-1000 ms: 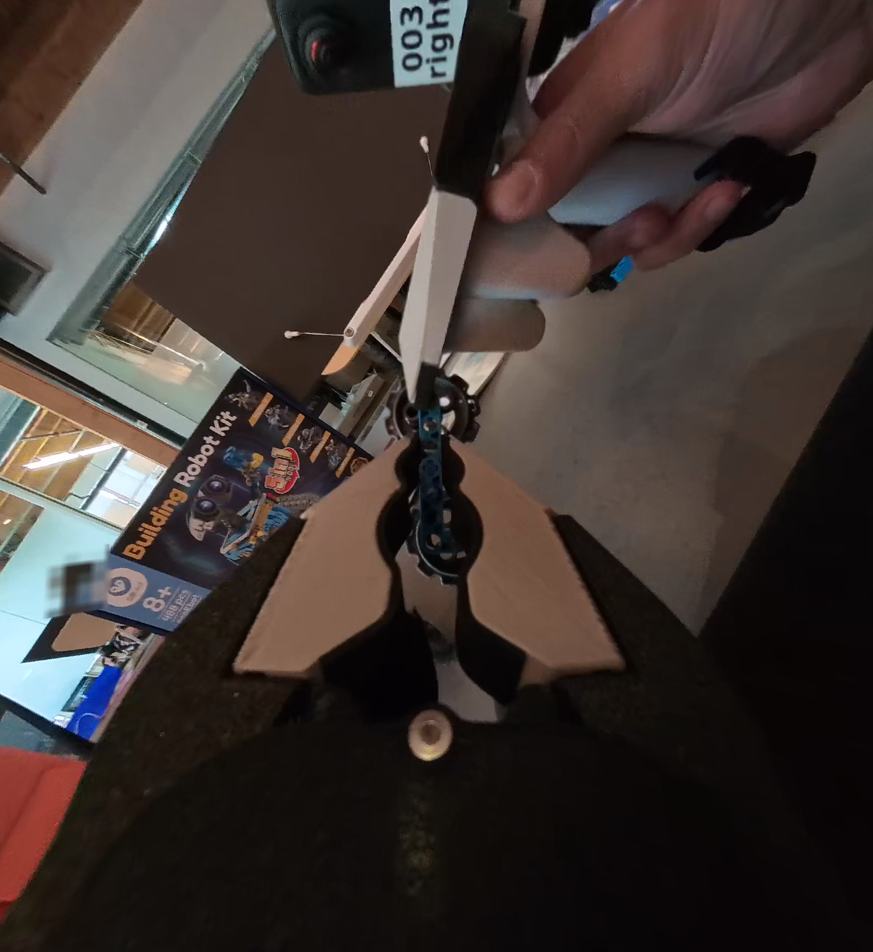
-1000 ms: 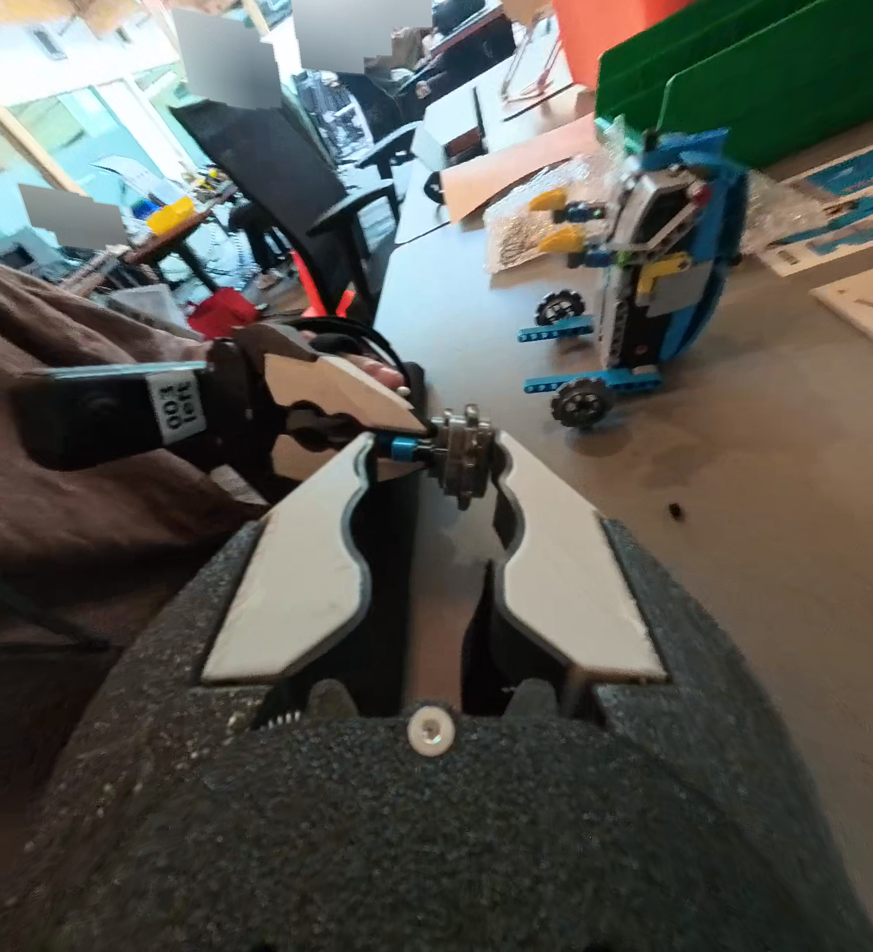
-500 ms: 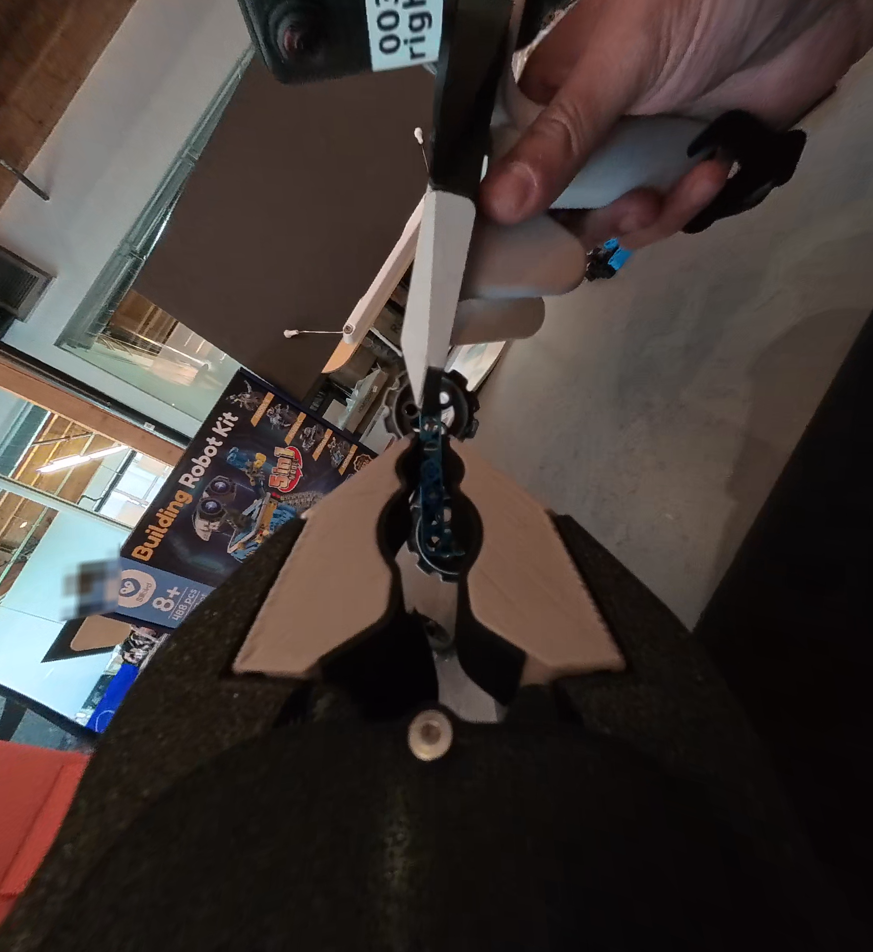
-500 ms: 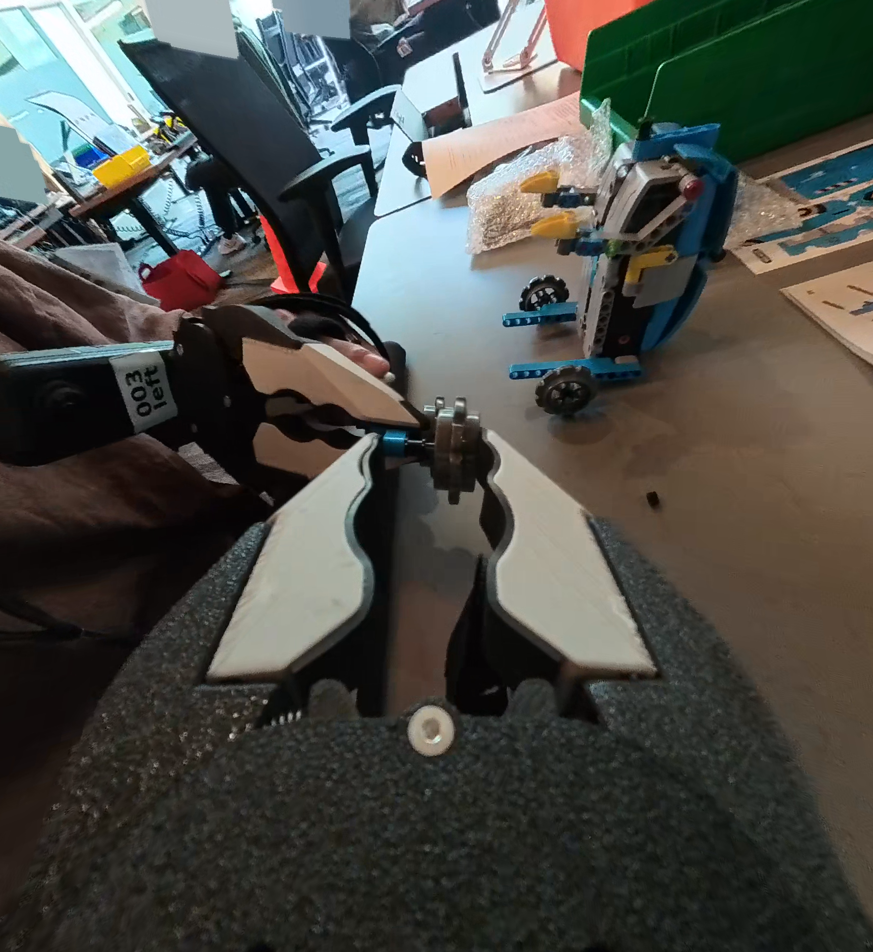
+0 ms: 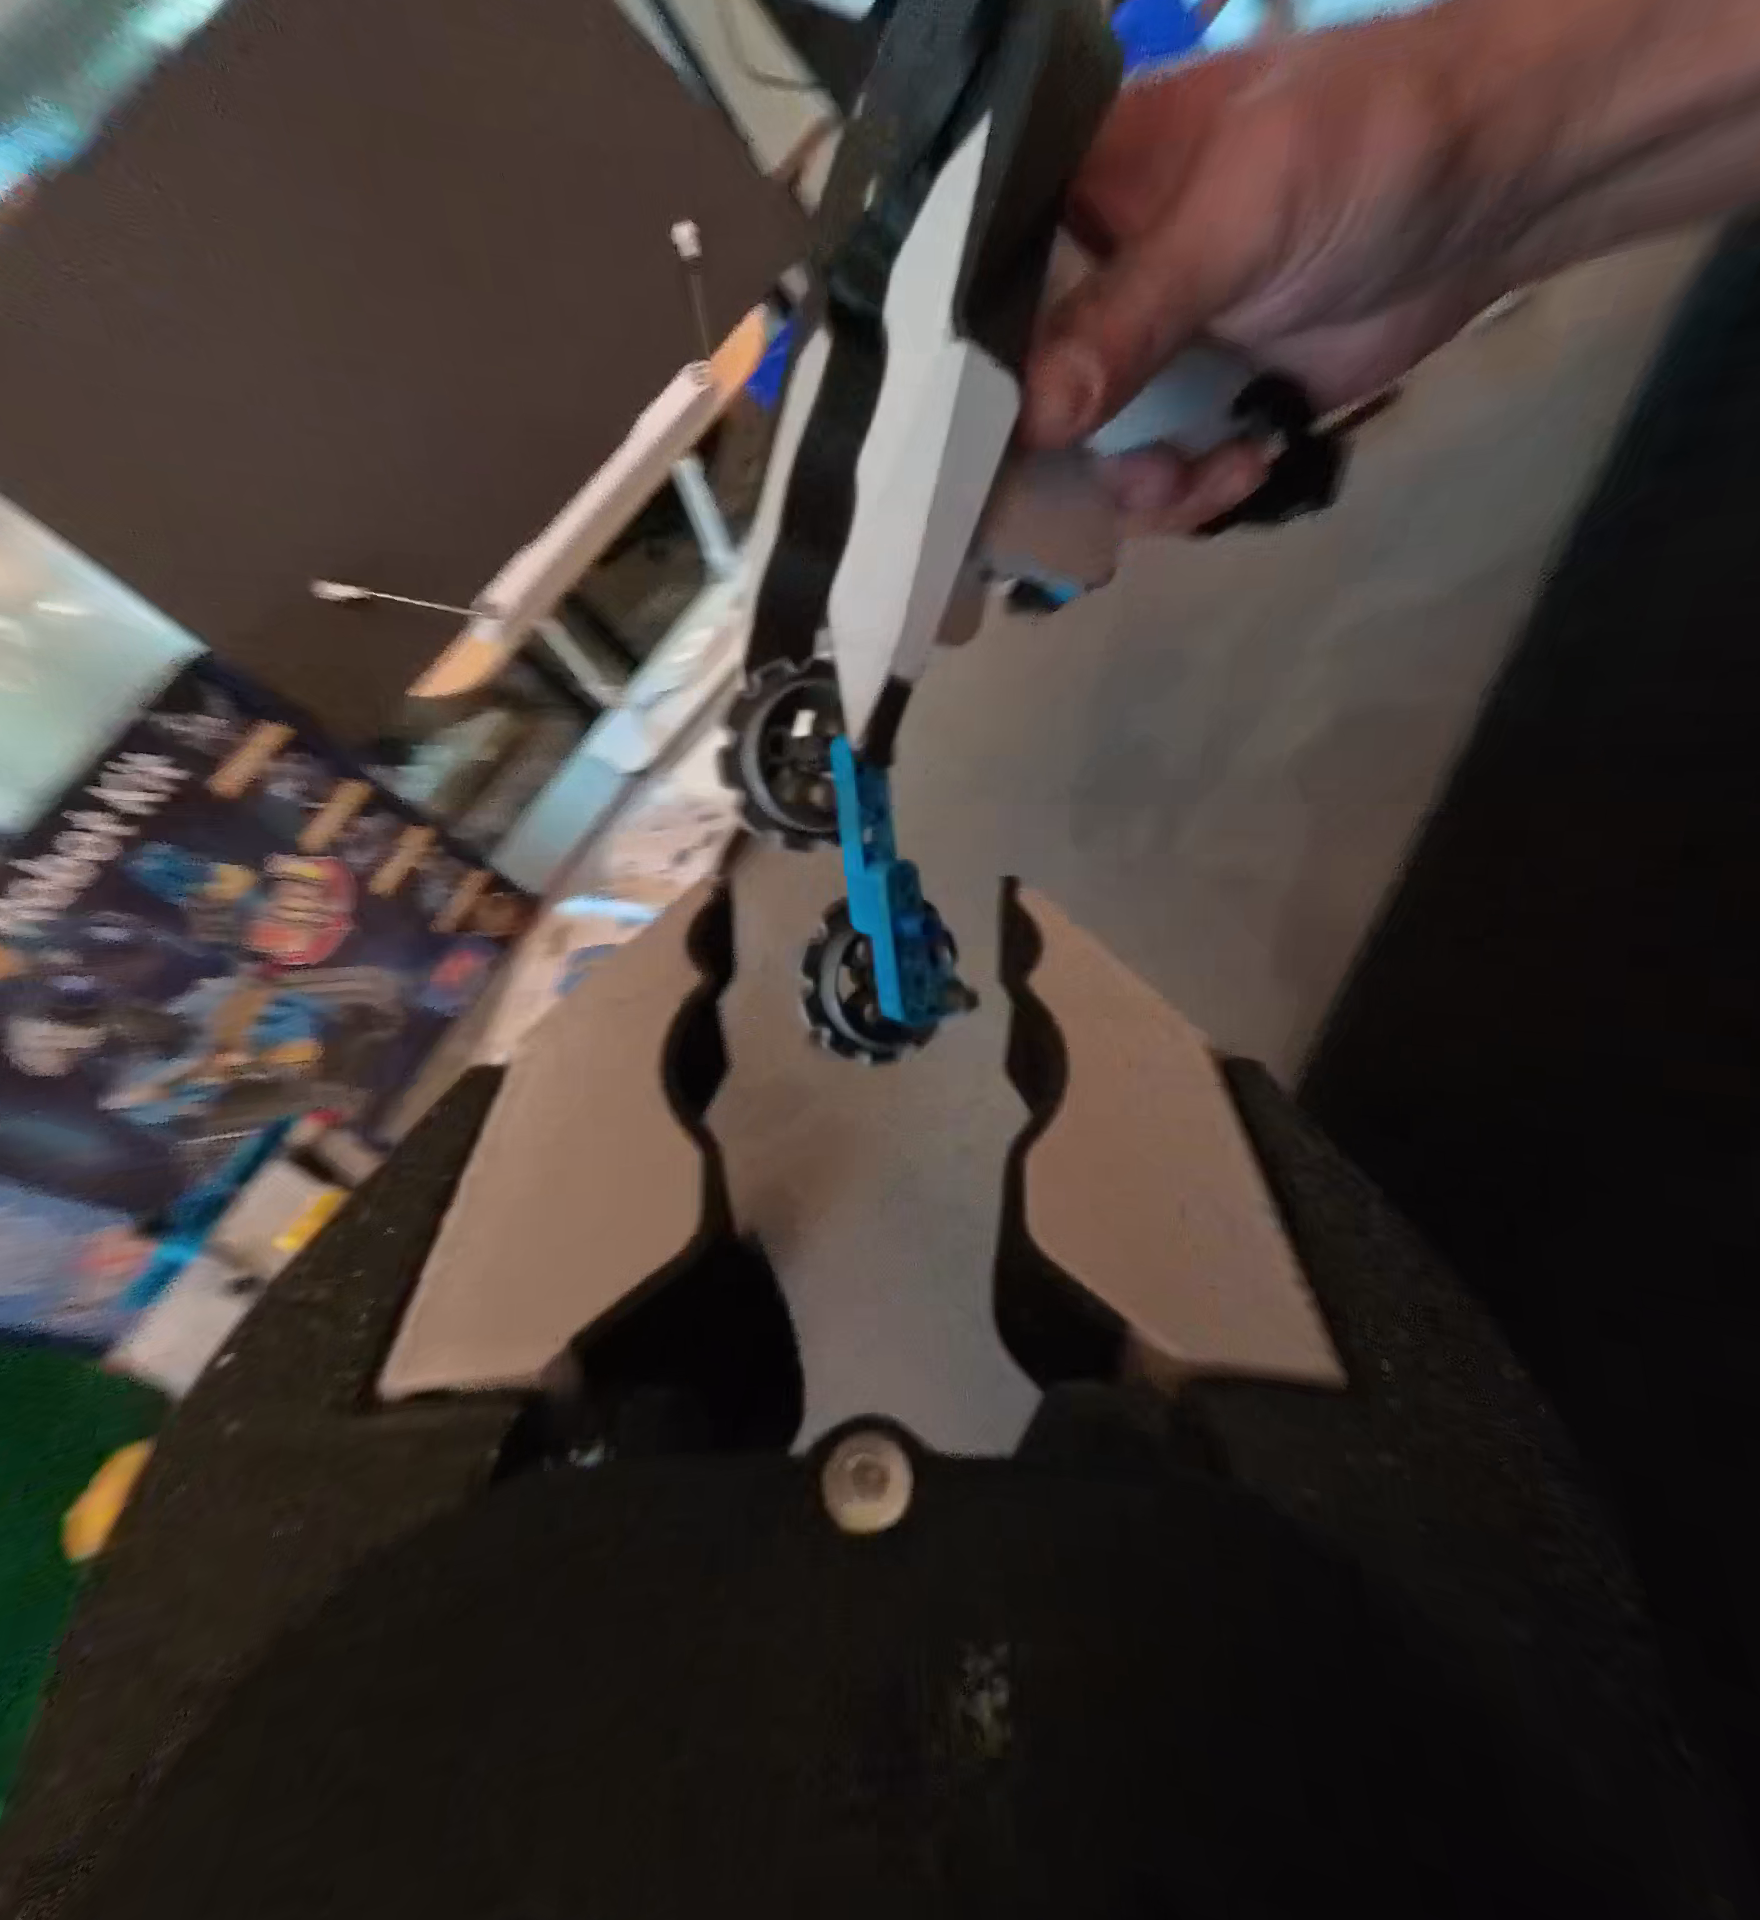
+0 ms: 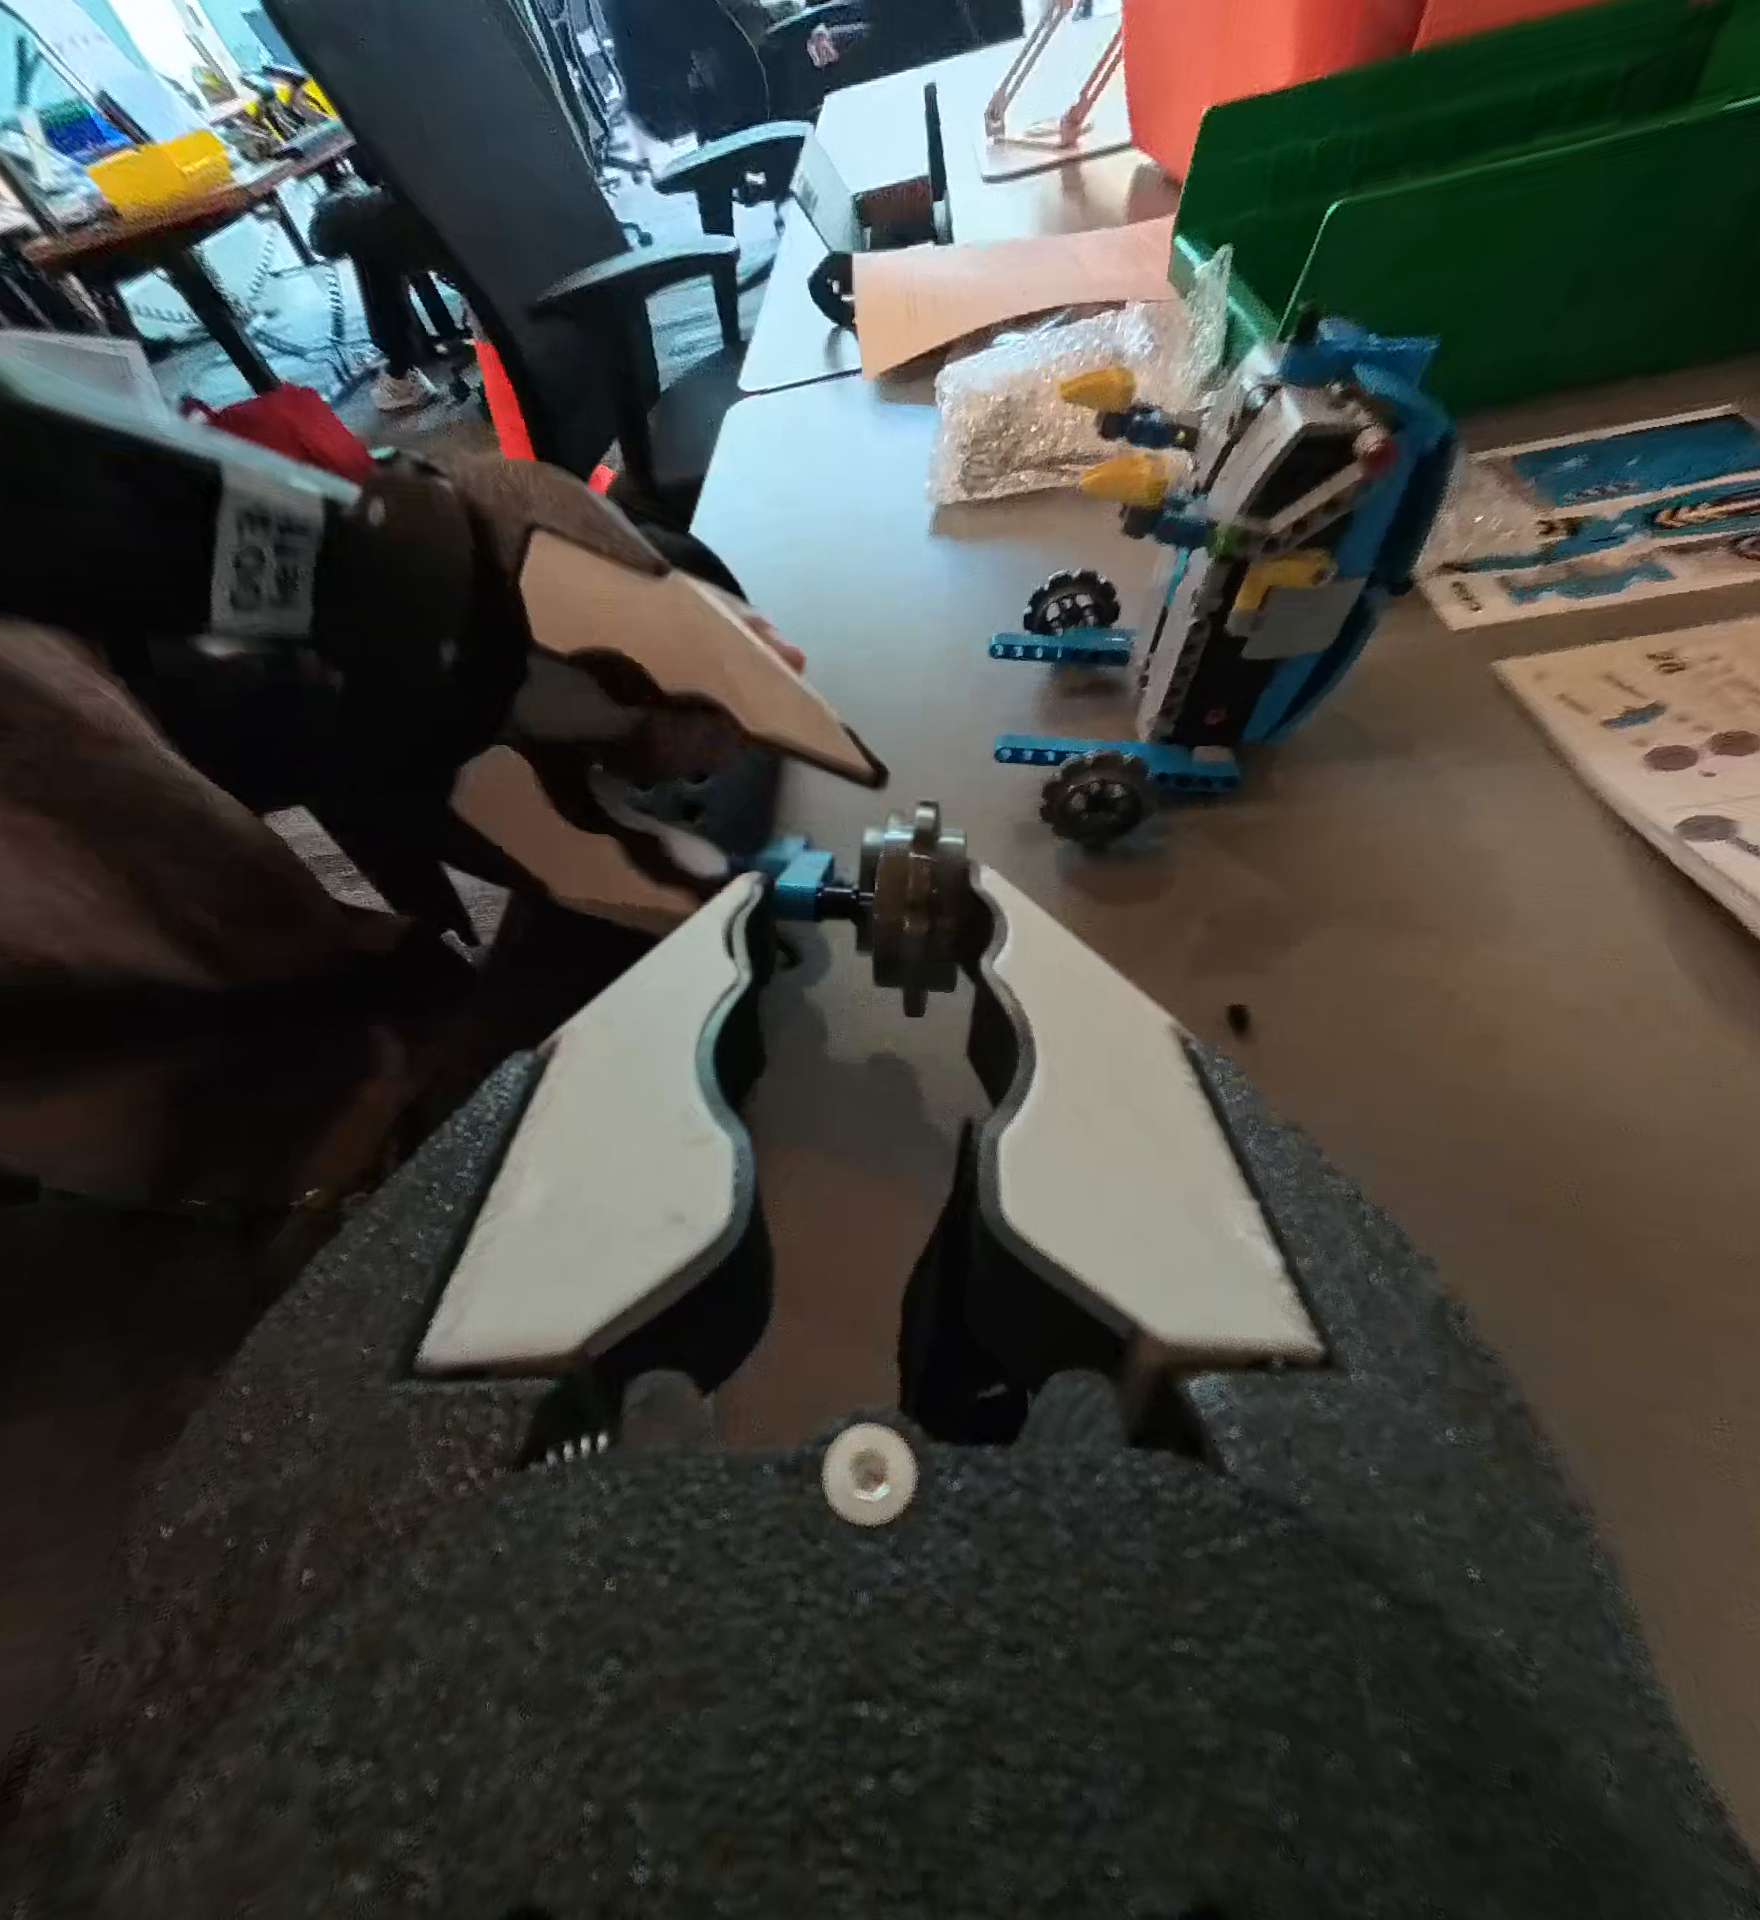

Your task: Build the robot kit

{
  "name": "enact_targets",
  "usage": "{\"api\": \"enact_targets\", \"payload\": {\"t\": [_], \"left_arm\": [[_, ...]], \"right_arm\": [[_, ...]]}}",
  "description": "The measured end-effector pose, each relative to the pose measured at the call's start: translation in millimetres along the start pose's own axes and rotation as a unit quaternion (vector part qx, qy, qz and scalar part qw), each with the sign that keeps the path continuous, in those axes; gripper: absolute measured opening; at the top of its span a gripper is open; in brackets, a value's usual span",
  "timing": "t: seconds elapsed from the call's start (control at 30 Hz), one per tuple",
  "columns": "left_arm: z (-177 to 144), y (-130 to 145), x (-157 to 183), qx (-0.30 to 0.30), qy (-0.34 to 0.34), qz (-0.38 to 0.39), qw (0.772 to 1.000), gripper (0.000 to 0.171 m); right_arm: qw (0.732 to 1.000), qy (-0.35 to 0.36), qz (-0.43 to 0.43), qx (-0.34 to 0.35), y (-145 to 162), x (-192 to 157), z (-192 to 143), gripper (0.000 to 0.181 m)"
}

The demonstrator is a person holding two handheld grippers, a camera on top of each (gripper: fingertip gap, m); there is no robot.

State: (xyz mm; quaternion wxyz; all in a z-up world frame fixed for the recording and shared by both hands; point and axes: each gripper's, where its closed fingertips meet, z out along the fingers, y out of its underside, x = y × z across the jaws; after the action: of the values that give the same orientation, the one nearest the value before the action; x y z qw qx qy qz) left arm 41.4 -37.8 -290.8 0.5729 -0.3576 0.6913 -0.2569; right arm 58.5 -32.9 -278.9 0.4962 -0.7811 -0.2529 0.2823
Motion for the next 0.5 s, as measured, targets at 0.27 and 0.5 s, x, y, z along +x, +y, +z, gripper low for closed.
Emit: {"api": "enact_targets", "payload": {"t": [0.27, 0.5], "left_arm": [[-4.4, -18.4, 10.4, 0.067, 0.218, -0.252, 0.941, 0.077], [-10.1, -33.0, 20.6, 0.104, 0.255, -0.262, 0.925, 0.039]], "right_arm": [[0.992, -0.027, -0.119, 0.014, -9.1, -29.8, -4.7, 0.036], [0.99, -0.07, -0.121, 0.019, -7.6, -48.2, 3.0, 0.036]]}}
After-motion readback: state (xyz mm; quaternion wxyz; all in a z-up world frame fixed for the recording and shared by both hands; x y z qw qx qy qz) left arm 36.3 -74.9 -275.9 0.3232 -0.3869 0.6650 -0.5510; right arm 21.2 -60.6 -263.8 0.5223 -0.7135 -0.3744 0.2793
